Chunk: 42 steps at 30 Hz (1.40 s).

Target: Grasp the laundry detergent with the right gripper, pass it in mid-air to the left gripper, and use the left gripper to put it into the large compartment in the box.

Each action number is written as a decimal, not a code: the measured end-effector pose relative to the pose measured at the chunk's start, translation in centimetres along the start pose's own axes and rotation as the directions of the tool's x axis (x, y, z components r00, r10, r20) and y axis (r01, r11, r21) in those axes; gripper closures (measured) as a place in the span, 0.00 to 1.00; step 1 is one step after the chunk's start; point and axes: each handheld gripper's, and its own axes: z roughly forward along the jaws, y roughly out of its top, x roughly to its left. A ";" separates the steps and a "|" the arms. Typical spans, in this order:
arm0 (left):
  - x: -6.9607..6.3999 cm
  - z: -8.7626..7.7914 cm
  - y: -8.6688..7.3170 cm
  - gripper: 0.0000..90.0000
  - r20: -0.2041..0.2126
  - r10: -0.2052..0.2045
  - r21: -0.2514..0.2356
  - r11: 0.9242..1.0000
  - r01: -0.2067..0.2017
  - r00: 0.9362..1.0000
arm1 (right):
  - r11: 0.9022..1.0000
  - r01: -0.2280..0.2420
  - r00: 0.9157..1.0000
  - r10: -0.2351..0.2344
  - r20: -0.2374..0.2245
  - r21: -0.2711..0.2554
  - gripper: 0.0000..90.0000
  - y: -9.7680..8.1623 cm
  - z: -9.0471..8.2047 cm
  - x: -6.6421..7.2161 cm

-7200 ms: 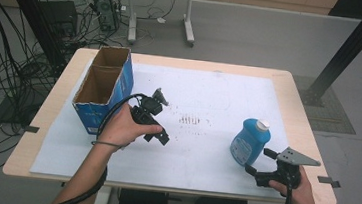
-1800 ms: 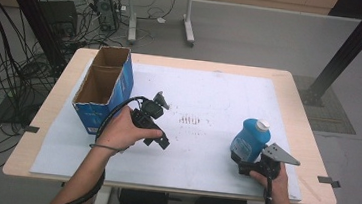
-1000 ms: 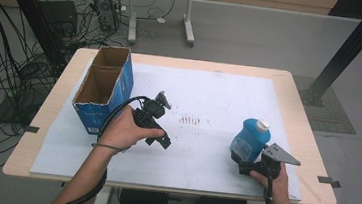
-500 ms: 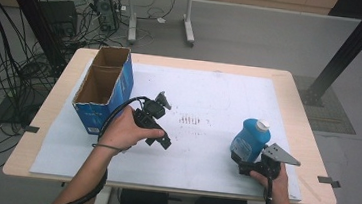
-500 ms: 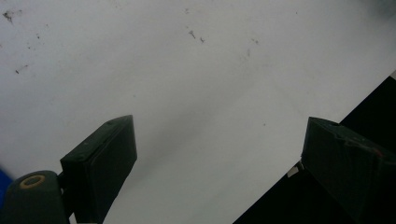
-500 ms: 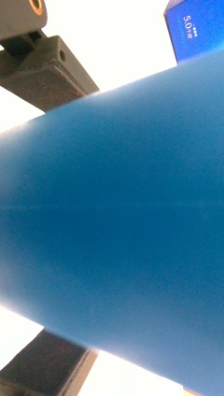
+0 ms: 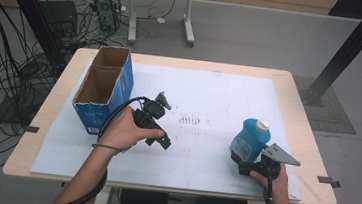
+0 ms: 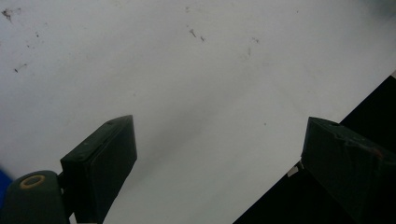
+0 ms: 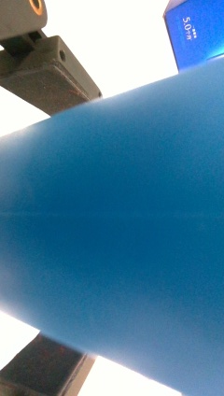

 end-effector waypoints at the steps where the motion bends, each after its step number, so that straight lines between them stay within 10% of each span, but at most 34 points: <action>1: 0.0 0.0 0.0 0.12 0.000 0.000 0.000 1.000 0.000 1.000 | 1.000 0.000 1.000 0.000 0.000 0.000 0.03 0.0 0.0 0.0; 42: 0.0 -0.2 -0.1 0.12 0.003 0.000 -0.011 1.000 0.000 1.000 | 1.000 -0.020 1.000 0.020 0.011 -0.018 0.34 0.0 0.2 0.4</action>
